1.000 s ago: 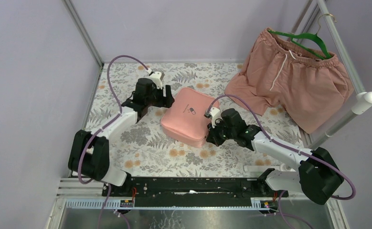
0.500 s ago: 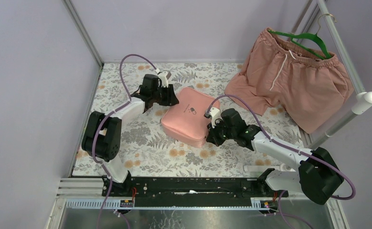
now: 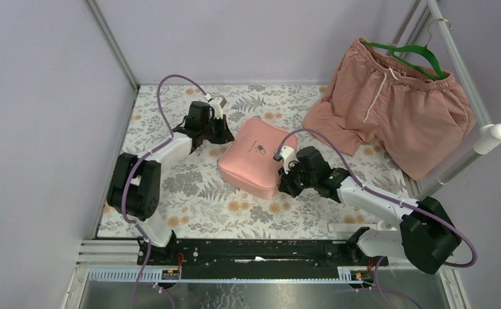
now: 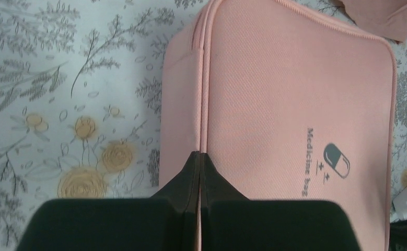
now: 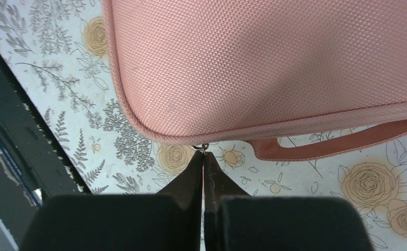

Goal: Organize the medicine kit
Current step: Zip the medicine box at the center of the board.

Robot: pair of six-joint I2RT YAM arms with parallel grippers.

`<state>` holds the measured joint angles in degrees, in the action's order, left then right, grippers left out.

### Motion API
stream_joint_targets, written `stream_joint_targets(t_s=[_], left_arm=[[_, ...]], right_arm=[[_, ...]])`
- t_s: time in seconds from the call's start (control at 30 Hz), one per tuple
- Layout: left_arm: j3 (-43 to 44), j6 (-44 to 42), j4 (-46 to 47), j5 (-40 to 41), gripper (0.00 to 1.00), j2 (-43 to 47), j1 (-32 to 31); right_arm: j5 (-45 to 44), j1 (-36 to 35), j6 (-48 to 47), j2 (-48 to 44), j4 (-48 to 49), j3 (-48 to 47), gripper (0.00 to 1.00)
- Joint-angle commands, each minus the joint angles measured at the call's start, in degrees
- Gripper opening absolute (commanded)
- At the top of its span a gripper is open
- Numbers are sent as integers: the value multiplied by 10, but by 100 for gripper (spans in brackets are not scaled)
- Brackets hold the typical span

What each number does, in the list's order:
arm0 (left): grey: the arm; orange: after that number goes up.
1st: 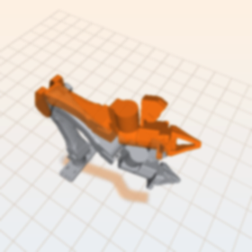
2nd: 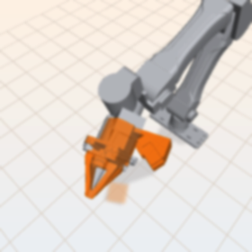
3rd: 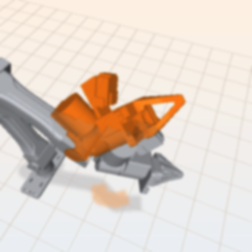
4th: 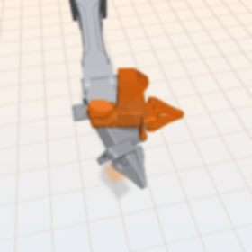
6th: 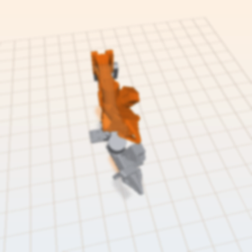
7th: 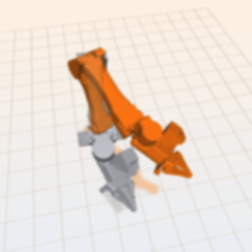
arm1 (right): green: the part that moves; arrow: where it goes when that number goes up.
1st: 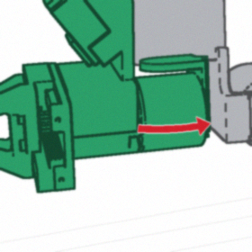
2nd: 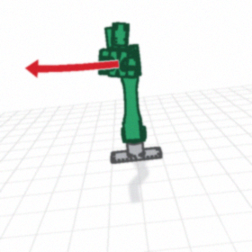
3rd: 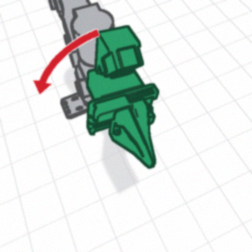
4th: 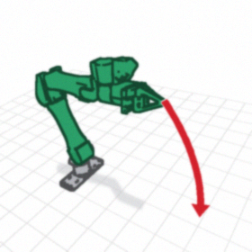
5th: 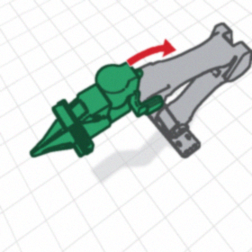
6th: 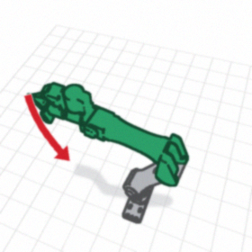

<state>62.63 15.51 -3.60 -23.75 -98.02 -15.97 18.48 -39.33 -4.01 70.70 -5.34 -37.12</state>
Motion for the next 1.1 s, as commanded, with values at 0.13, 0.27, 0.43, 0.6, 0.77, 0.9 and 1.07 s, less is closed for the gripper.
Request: stream_joint_targets(t_s=[0.13,0.27,0.43,0.6,0.77,0.9,1.07], left_arm=[[-104,9,-70,12,0,101,10],[-142,28,-66,-5,0,131,10],[-174,42,-66,-15,0,162,9],[-189,47,-85,-19,0,199,9],[-216,42,-108,-4,0,268,7],[-202,0,-164,60,9,325,6],[-223,-48,-130,102,58,404,3]], right_arm=[[-51,18,-42,48,15,-51,0],[-52,29,-59,81,19,-79,0],[-50,33,-100,132,13,-136,0],[-2,33,-141,197,23,-219,0],[54,33,-159,271,13,-312,0],[65,42,-177,293,-17,-337,0],[108,77,-152,261,20,-287,0]])
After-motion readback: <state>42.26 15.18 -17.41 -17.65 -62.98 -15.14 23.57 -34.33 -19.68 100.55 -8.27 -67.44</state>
